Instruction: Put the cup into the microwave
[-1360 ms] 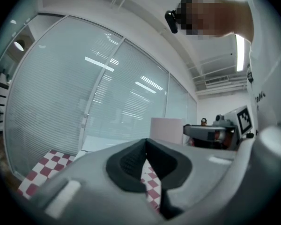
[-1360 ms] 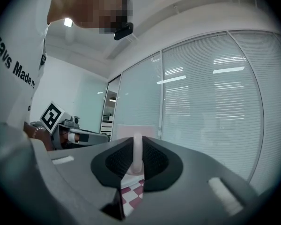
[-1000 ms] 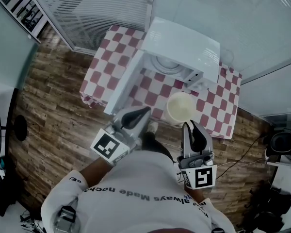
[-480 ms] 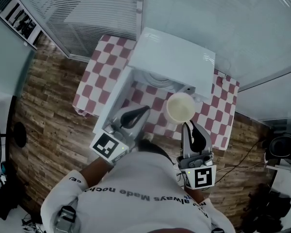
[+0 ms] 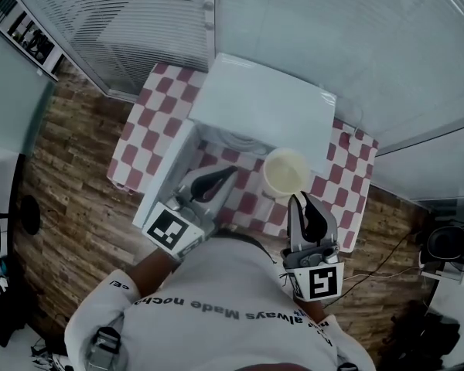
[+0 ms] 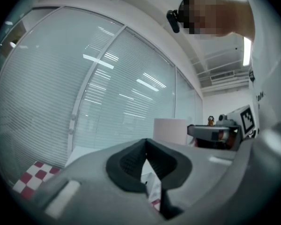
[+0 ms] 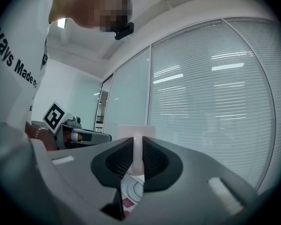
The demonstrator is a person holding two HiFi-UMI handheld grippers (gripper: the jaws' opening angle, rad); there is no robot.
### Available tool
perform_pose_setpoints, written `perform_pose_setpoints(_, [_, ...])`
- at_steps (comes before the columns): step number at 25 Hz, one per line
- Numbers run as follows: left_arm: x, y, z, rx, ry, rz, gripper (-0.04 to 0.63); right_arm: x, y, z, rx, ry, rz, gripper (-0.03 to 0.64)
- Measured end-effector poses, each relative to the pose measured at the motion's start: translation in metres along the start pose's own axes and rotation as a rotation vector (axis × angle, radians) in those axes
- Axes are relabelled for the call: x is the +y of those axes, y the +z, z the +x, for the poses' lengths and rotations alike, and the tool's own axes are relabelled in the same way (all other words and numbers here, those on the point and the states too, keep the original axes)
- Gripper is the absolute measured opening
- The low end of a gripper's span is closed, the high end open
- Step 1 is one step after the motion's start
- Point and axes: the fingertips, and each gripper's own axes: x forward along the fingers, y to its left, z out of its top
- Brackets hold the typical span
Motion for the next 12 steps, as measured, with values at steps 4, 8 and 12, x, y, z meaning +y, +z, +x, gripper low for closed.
perform_pose_setpoints(4, [-0.003,-0.004,0.020,-0.002,-0.005,0.000,0.003,-0.017,-0.004,0.001,0.002,0.009,-0.003,0.041])
perform_pose_setpoints(8, [-0.005,-0.007,0.032,-0.002,-0.007,-0.007,0.003,-0.027,-0.009,0.001,0.005,0.010,-0.007,0.041])
perform_pose_setpoints(12, [-0.004,-0.011,0.040,0.011,-0.017,-0.009,0.003,-0.033,-0.010,0.005,0.004,0.005,0.003,0.041])
